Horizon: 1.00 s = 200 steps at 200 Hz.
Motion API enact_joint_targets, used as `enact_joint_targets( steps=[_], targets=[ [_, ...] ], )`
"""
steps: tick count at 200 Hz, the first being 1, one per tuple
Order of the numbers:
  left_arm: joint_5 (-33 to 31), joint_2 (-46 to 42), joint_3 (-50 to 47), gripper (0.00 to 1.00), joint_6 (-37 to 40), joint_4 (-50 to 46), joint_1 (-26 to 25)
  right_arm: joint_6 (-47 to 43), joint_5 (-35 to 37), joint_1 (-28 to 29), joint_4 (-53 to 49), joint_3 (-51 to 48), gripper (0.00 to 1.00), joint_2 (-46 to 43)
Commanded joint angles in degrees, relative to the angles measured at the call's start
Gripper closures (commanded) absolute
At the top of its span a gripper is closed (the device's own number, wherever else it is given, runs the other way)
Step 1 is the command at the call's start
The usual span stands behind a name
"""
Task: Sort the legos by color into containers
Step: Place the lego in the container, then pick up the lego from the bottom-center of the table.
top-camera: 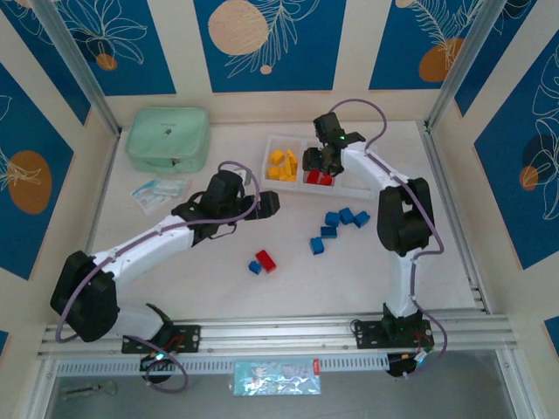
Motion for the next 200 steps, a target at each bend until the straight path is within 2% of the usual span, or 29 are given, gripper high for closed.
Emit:
enact_joint_targets(
  steps=[1,37,94,200],
  targets=[
    [0.0,-3.8,-0.9,0.00,1.6,-2.0,0.9,1.3,-2.9,2.1,-1.0,-4.4,0.30,-7.0],
    [-1.5,-8.0,-4.3,0.00,2.1,-5.3,1.1,4.0,-7.0,5.0,-1.7,-12.3,0.29,-12.5],
    [-4.7,-15.3,-10.3,0.00,-0.1,-11.8,1.3,6.5,-9.0,15.8,-1.8,-22.8,0.27,-18.1],
    [-7.6,-24.3,-16.1,0.00,-5.7,-21.4,1.4,12.3,-13.1,32.0,6.3,-33.5,0.26,-18.2]
  ],
)
